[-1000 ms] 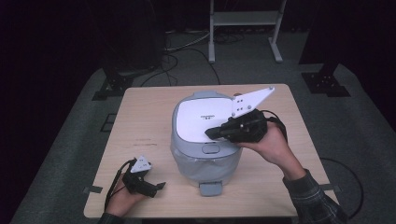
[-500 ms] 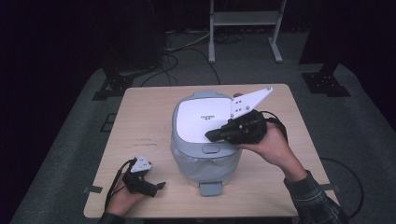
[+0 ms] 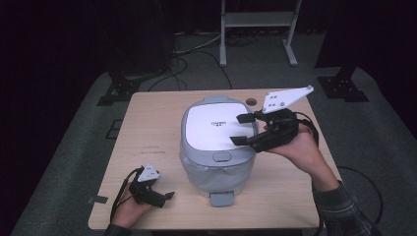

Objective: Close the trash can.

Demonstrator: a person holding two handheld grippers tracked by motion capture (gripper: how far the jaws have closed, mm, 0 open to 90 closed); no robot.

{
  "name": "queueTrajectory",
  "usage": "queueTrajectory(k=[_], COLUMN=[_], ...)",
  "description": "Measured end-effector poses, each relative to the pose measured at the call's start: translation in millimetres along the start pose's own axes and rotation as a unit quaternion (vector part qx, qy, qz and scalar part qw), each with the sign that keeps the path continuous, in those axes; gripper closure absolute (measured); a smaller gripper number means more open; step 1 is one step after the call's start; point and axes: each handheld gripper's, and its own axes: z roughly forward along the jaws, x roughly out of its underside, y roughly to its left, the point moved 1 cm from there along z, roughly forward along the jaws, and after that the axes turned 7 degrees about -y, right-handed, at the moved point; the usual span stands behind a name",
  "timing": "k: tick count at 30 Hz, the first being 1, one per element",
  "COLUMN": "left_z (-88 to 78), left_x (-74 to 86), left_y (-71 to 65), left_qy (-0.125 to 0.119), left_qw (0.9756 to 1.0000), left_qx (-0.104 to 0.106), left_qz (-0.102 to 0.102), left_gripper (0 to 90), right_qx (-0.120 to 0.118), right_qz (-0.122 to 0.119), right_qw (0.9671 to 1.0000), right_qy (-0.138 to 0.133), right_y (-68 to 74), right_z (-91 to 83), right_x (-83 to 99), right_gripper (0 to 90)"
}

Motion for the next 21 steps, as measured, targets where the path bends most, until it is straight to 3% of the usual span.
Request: queueTrajectory(k=[5,21], left_z=[-0.2,-0.2], left_x=[0.1,0.2], left_y=[-0.2,-0.3], left_qy=[0.0,0.0], left_qw=[1.0,1.0], left_qx=[0.0,-0.001], left_qz=[-0.001,-0.001], left_gripper=[0.0,0.0], right_qx=[0.04,0.091], right_qz=[0.011,0.049], right_qw=[0.9991,0.9944], right_qy=[-0.009,-0.02], right_y=[-6.6,-14.8], right_z=[-19.4,-64.5], right_x=[7.1,57.6], right_gripper=[18.4,14.4])
